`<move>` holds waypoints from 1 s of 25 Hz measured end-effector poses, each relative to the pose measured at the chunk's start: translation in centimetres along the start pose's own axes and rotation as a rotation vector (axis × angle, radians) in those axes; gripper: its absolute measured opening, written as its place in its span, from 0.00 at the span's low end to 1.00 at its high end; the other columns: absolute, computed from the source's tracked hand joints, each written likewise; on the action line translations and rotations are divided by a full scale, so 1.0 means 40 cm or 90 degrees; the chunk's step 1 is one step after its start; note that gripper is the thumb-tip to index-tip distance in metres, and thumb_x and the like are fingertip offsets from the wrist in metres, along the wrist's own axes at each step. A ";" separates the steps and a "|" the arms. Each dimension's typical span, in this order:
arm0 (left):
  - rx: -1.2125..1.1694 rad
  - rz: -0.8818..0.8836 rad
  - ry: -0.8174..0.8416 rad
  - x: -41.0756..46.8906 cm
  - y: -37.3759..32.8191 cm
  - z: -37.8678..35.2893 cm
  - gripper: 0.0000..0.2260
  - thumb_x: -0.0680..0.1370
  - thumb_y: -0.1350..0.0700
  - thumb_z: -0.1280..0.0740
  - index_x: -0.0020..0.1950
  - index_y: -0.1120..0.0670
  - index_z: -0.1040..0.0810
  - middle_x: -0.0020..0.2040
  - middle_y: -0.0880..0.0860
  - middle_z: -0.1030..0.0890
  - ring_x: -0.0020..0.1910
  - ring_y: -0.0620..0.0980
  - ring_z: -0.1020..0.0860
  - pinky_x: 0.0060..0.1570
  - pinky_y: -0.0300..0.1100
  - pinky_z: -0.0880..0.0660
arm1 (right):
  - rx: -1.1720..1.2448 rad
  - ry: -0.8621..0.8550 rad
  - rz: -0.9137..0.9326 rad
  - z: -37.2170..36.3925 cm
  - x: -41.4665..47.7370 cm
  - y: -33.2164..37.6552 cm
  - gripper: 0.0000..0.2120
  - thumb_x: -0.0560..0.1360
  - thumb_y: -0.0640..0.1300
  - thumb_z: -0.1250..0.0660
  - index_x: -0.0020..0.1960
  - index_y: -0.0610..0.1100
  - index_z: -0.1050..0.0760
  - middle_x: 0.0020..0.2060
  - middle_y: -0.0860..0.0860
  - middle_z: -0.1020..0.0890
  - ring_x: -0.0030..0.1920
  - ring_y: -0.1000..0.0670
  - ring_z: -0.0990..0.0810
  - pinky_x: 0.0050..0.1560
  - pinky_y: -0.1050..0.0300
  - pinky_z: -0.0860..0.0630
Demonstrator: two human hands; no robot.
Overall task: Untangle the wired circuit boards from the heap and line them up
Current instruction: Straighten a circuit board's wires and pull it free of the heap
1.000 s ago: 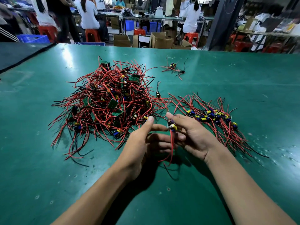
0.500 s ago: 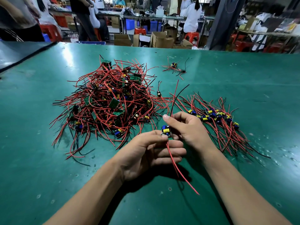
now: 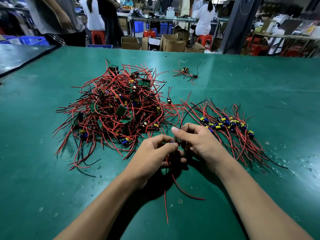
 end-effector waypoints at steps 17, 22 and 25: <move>-0.035 0.006 -0.072 0.012 0.002 0.003 0.05 0.80 0.65 0.36 0.48 0.67 0.25 0.29 0.58 0.23 0.27 0.56 0.20 0.26 0.44 0.21 | -0.047 -0.048 -0.013 -0.001 0.004 -0.020 0.10 0.69 0.49 0.21 0.36 0.46 0.20 0.28 0.47 0.31 0.24 0.52 0.36 0.26 0.62 0.41; -0.015 0.015 -0.053 0.015 -0.003 0.005 0.05 0.79 0.65 0.35 0.44 0.63 0.25 0.29 0.58 0.23 0.27 0.56 0.20 0.27 0.45 0.21 | 0.021 -0.150 -0.020 0.006 0.025 -0.029 0.15 0.72 0.47 0.24 0.32 0.49 0.26 0.22 0.50 0.33 0.20 0.53 0.38 0.25 0.66 0.44; 0.009 0.010 -0.034 0.014 0.000 0.005 0.04 0.79 0.64 0.34 0.44 0.62 0.24 0.29 0.57 0.22 0.28 0.56 0.20 0.30 0.47 0.20 | 0.103 -0.215 0.028 0.027 0.033 -0.015 0.15 0.75 0.42 0.26 0.33 0.48 0.28 0.24 0.51 0.32 0.20 0.55 0.37 0.22 0.65 0.41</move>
Point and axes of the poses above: each hand's wrist, its own x-axis towards the middle knuckle, its own z-axis out of the back of the hand, y = z × x, the point moved 4 cm from there along x, towards the middle knuckle
